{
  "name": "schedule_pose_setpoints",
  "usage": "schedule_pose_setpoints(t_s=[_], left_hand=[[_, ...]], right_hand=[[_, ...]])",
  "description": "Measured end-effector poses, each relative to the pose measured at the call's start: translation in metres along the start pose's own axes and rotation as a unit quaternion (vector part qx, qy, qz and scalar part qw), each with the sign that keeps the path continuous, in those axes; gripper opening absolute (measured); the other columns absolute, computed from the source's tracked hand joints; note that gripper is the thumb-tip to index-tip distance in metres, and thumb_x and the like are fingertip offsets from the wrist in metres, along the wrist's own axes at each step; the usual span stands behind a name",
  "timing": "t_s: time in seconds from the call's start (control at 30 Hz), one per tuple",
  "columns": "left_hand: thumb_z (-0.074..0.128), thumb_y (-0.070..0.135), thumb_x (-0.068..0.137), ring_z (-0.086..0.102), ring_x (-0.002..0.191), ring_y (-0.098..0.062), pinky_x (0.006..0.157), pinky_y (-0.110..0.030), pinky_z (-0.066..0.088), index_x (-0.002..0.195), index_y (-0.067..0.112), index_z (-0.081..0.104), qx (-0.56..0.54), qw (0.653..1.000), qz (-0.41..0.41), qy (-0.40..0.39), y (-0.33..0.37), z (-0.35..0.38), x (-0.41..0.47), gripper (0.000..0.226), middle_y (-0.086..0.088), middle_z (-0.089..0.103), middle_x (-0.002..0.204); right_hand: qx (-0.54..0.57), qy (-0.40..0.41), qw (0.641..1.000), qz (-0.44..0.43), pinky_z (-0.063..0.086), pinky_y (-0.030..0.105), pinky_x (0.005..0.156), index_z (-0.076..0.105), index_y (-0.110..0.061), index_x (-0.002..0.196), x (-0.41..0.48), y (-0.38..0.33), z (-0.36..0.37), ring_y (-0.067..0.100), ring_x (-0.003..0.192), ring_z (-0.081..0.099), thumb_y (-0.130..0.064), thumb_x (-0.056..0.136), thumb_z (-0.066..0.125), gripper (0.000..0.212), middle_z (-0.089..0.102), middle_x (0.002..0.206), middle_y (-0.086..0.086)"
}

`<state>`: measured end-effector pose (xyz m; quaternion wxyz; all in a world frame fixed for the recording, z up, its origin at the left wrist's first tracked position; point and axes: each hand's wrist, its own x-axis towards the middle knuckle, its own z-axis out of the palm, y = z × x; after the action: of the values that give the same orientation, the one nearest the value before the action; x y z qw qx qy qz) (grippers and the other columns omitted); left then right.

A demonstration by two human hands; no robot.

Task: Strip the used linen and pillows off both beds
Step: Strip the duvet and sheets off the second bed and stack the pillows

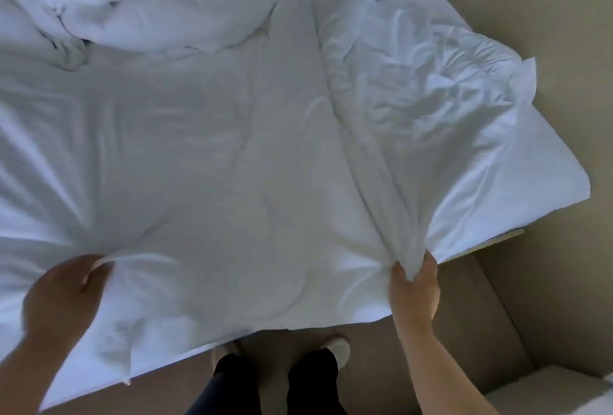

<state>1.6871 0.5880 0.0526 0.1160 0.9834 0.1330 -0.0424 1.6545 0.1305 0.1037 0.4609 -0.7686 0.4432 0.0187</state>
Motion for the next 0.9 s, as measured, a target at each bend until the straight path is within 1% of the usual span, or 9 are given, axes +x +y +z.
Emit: schedule_pose_setpoints(t_s=[0.07, 0.13, 0.23, 0.37, 0.47, 0.53, 0.6, 0.8, 0.9], left_hand=[[0.049, 0.027, 0.088, 0.063, 0.092, -0.044, 0.080, -0.046, 0.048, 0.101, 0.001, 0.069, -0.010, 1.000, 0.026, -0.007, 0.120, -0.060, -0.034, 0.036, -0.024, 0.068, 0.100], [0.056, 0.019, 0.090, 0.064, 0.096, -0.041, 0.083, -0.046, 0.048, 0.110, 0.002, 0.067, -0.003, 0.997, 0.071, -0.026, 0.173, -0.067, -0.043, 0.028, -0.020, 0.068, 0.108], [0.040, 0.048, 0.082, 0.067, 0.094, -0.035, 0.081, -0.045, 0.051, 0.115, 0.005, 0.064, -0.005, 0.982, 0.103, -0.155, 0.203, -0.043, -0.032, 0.059, -0.015, 0.068, 0.110], [0.013, 0.079, 0.069, 0.054, 0.121, -0.028, 0.101, -0.039, 0.039, 0.132, 0.011, 0.049, -0.055, 0.978, 0.153, -0.128, 0.256, -0.022, -0.003, 0.100, -0.009, 0.054, 0.134], [-0.009, 0.091, 0.052, 0.030, 0.139, -0.017, 0.112, -0.031, 0.023, 0.145, 0.019, 0.026, -0.079, 0.968, 0.166, -0.173, 0.292, -0.002, 0.024, 0.123, -0.002, 0.029, 0.151], [0.013, 0.085, 0.069, 0.015, 0.144, -0.014, 0.114, -0.029, 0.015, 0.148, 0.022, 0.010, -0.106, 0.958, 0.174, -0.200, 0.325, 0.013, 0.041, 0.100, 0.001, 0.011, 0.156], [0.038, 0.057, 0.089, 0.008, 0.145, -0.013, 0.115, -0.028, 0.012, 0.148, 0.022, 0.003, -0.114, 0.950, 0.183, -0.228, 0.359, 0.027, 0.057, 0.076, 0.002, 0.003, 0.157], [0.053, 0.051, 0.084, 0.012, 0.144, -0.018, 0.115, -0.033, 0.016, 0.148, 0.022, 0.002, -0.142, 0.949, 0.094, -0.267, 0.419, 0.093, 0.090, 0.087, 0.000, 0.007, 0.157], [0.063, 0.047, 0.079, 0.014, 0.143, -0.023, 0.115, -0.037, 0.015, 0.148, 0.017, 0.008, -0.133, 0.968, 0.015, -0.213, 0.441, 0.117, 0.093, 0.093, -0.008, 0.013, 0.156]], right_hand=[[-0.064, -0.035, 0.997, 0.005, 0.047, 0.039, 0.081, 0.035, -0.012, 0.135, 0.006, 0.023, -0.014, 0.028, 0.089, 0.056, -0.014, 0.093, 0.048, 0.044, 0.058, 0.107, 0.012], [-0.115, -0.091, 0.989, 0.028, 0.047, 0.042, 0.084, 0.029, -0.011, 0.138, 0.018, 0.033, -0.015, 0.035, 0.099, 0.057, -0.013, 0.093, 0.049, 0.049, 0.057, 0.118, 0.016], [-0.153, -0.156, 0.975, 0.047, 0.043, 0.036, 0.081, 0.024, -0.010, 0.140, 0.036, 0.032, -0.010, 0.037, 0.110, 0.054, -0.014, 0.092, 0.051, 0.055, 0.051, 0.129, 0.017], [-0.159, -0.127, 0.978, 0.041, 0.042, 0.038, 0.092, 0.027, -0.012, 0.142, 0.059, 0.020, -0.018, 0.029, 0.123, 0.046, -0.029, 0.088, 0.058, 0.064, 0.045, 0.137, 0.014], [-0.181, -0.068, 0.981, 0.017, 0.035, 0.043, 0.105, 0.031, -0.012, 0.142, 0.084, 0.001, -0.031, 0.028, 0.130, 0.037, -0.030, 0.087, 0.060, 0.064, 0.039, 0.141, 0.013], [-0.193, -0.032, 0.981, 0.004, 0.028, 0.044, 0.109, 0.032, -0.011, 0.141, 0.109, -0.015, -0.041, 0.029, 0.134, 0.031, -0.030, 0.088, 0.059, 0.063, 0.035, 0.144, 0.013], [-0.198, -0.001, 0.980, 0.001, 0.024, 0.043, 0.110, 0.033, -0.009, 0.141, 0.140, -0.031, -0.052, 0.031, 0.136, 0.027, -0.030, 0.088, 0.058, 0.062, 0.033, 0.146, 0.015], [-0.149, 0.019, 0.989, 0.010, 0.021, 0.045, 0.111, 0.023, -0.008, 0.144, 0.262, -0.072, -0.074, 0.034, 0.137, 0.024, -0.028, 0.086, 0.062, 0.073, 0.026, 0.148, 0.018], [-0.105, 0.030, 0.994, 0.019, 0.026, 0.045, 0.110, 0.017, -0.010, 0.146, 0.337, -0.091, -0.081, 0.037, 0.134, 0.028, -0.030, 0.082, 0.067, 0.084, 0.025, 0.147, 0.018]])
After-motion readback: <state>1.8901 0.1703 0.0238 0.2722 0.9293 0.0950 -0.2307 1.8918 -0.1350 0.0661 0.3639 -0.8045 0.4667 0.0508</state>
